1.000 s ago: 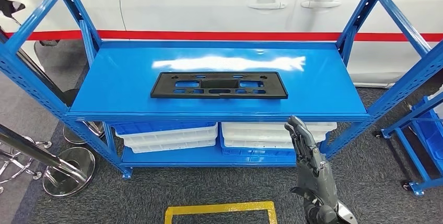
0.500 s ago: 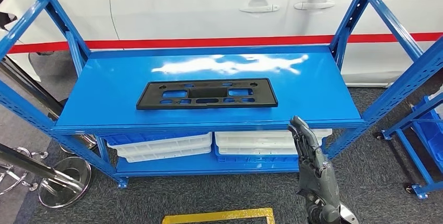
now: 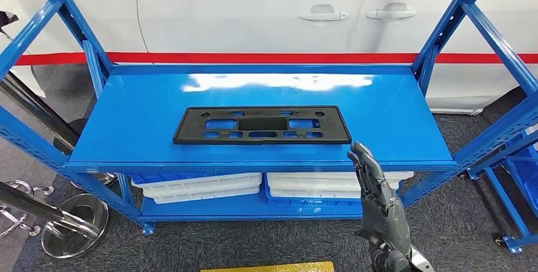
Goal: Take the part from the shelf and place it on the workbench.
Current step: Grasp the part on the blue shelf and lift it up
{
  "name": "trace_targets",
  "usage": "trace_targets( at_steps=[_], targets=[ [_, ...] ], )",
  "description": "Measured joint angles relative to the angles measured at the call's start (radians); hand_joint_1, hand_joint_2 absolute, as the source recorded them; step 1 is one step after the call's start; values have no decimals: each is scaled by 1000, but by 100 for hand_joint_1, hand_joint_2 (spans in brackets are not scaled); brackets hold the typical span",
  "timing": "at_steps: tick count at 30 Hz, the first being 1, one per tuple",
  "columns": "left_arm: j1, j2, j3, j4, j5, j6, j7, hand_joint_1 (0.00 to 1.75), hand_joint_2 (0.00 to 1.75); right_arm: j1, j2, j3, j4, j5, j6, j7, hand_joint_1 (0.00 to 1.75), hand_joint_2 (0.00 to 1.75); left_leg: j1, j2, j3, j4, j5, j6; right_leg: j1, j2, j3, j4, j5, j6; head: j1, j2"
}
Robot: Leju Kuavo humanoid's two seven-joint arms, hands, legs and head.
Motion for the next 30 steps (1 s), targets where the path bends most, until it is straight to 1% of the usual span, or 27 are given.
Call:
trace_targets(
  at_steps=[1, 2, 3, 5, 6, 7, 8, 9, 10, 11, 12, 13, 14, 15, 16, 17, 18, 20, 21, 22, 23, 25, 26, 27, 28, 29, 30],
  targets=[
    [-1, 0, 0, 0, 0, 0, 0, 0, 0, 0, 0, 0, 0, 0, 0, 0, 0, 0, -1, -1, 4, -1, -5, -5, 3, -1, 16, -44, 17, -5, 0, 0],
    [-2, 0, 0, 0, 0, 0, -1, 0, 0, -1, 0, 0, 1, 1, 0, 1, 0, 0, -2, -1, 5, -3, -9, -11, 7, -1, 23, -64, 17, -10, 0, 0],
    [-4, 0, 1, 0, 0, 0, -2, 0, 0, -1, 0, 0, 1, 1, 0, 1, 0, 0, -3, -1, 6, -6, -12, -17, 10, -1, 25, -69, 11, -14, -1, 0],
    [-6, -1, 0, 0, -1, -1, -3, 0, 0, -1, 0, 0, 1, 2, 0, 1, 0, 0, -2, 1, 13, -6, -20, -28, 7, 2, 33, -79, 7, -25, -1, 0],
    [-7, -1, 0, 0, -1, -1, -4, 0, 0, -2, 0, 1, 1, 3, 0, 1, 0, 0, 0, 1, 8, 13, -32, -33, 4, 2, 39, -84, 5, -31, -1, 0],
    [-8, -1, 0, 0, -2, -2, -5, 0, 0, -3, 0, 1, 1, 3, 0, 1, 0, 0, 1, 1, -9, 54, -54, -37, 2, 1, 46, -89, 3, -38, -1, 0],
    [-7, 0, 0, 0, -2, -2, -5, 0, 0, -4, 0, 1, 1, 4, 0, 1, 0, 0, 2, 1, -42, 118, -82, -39, 2, 0, 52, -91, -1, -43, -1, 0],
    [-7, 0, 1, 0, -2, -2, -5, 0, 0, -5, 0, 1, 1, 4, 0, 2, 0, 0, 2, 1, -85, 193, -111, -41, 3, -1, 56, -91, -5, -47, -1, 0],
    [-6, 0, 1, 0, -2, -2, -5, 0, 0, -5, 0, 1, 1, 5, 0, 3, 0, 0, 2, 1, -127, 258, -129, -44, 4, -2, 60, -91, -11, -49, -1, 0],
    [-4, 0, 1, 0, -2, -3, -5, 0, 0, -5, 0, 1, 2, 6, 0, 4, 0, 0, 2, 1, -156, 295, -127, -45, 4, -1, 68, -90, -17, -50, -1, 0],
    [-3, 0, 1, 0, -4, -4, -5, 0, 0, -5, 0, 1, 2, 7, 0, 6, 0, 0, 2, 1, -167, 292, -103, -44, 5, 0, 77, -90, -24, -49, -1, 0],
    [-2, 0, 1, 0, -6, -5, -6, 0, 0, -6, 0, 1, 2, 8, 0, 10, 0, 0, 2, 1, -158, 248, -57, -43, 5, 1, 89, -90, -32, -48, -1, 0],
    [-2, 0, 1, 0, -8, -6, -6, 0, 0, -7, 0, 1, 2, 9, 0, 13, 0, 0, 2, 1, -138, 182, -6, -39, 5, 2, 100, -90, -41, -45, -1, 0],
    [-2, 0, 1, 0, -10, -7, -7, 0, 0, -9, 0, 1, 3, 10, 1, 16, 0, 0, -1, 1, -115, 120, 31, -35, 7, 3, 110, -89, -50, -41, -1, 0],
    [-3, 0, 1, 0, -12, -8, -8, 0, 0, -11, 0, 2, 4, 11, 3, 20, 0, 0, -3, 0, -96, 68, 52, -30, 8, 4, 116, -88, -57, -36, -1, 0],
    [-4, 0, 1, 0, -13, -9, -9, 0, 0, -14, 0, 3, 5, 11, 7, 25, 0, 0, -6, 0, -87, 43, 55, -26, 9, 4, 117, -88, -61, -31, -1, 0],
    [-6, 0, 1, 1, -14, -11, -10, 0, 0, -17, 0, 4, 8, 12, 12, 30, 0, 0, -9, -1, -82, 34, 48, -21, 10, 5, 117, -91, -63, -26, -1, 0],
    [-8, 0, 1, 1, -18, -13, -10, 0, 0, -27, 0, 11, 13, 14, 26, 41, 0, 0, -6, -1, -77, 22, 45, -12, 9, 4, 120, -95, -67, -18, -1, 0],
    [-8, -1, 1, 1, -19, -14, -11, 0, 0, -33, 0, 15, 17, 14, 31, 45, 0, 0, -3, -1, -72, 17, 43, -6, 9, 3, 116, -83, -76, -14, -1, 0],
    [-8, -1, 1, 1, -20, -15, -11, 0, 0, -38, -1, 20, 20, 15, 35, 48, 0, 0, 1, 0, -67, 12, 42, 0, 8, 2, 101, -48, -94, -10, -1, 0],
    [-9, -1, 1, 1, -21, -16, -11, 0, 0, -42, -1, 24, 25, 15, 37, 52, 0, 0, 2, 1, -61, 9, 40, 6, 6, 1, 71, 10, -119, -6, -1, 0],
    [-9, -1, 1, 1, -23, -17, -11, 0, 0, -47, -2, 33, 39, 15, 48, 62, 0, 0, 2, 1, -52, 9, 30, 13, 3, 1, -18, 155, -167, 1, -1, 0],
    [-9, -1, 1, 1, -25, -17, -11, 0, 0, -51, -2, 40, 49, 15, 58, 70, 0, 0, 2, 0, -46, 9, 25, 13, 1, 1, -55, 202, -169, 3, -1, 0],
    [-9, -1, 1, 1, -28, -18, -10, 0, 0, -57, -2, 48, 61, 15, 70, 80, 0, 0, 2, 0, -38, 9, 19, 12, -1, 1, -74, 212, -148, 5, -1, 0],
    [-9, -1, 1, 1, -32, -18, -9, 0, 0, -66, -2, 60, 76, 15, 85, 93, 0, 0, 2, -1, -27, 9, 12, 9, -2, 0, -74, 179, -105, 5, -1, 0],
    [-10, -1, 1, 1, -37, -18, -8, 0, 0, -78, -2, 73, 93, 15, 100, 106, 0, 0, 3, -2, -15, 9, 4, 6, -3, 0, -57, 116, -51, 3, -1, 0],
    [-10, -1, 1, 1, -42, -18, -6, 0, 0, -94, -2, 87, 113, 15, 114, 119, 0, 0, 3, -3, -5, 8, -3, 1, -3, 0, -36, 53, -7, -1, -1, 0]
  ],
)
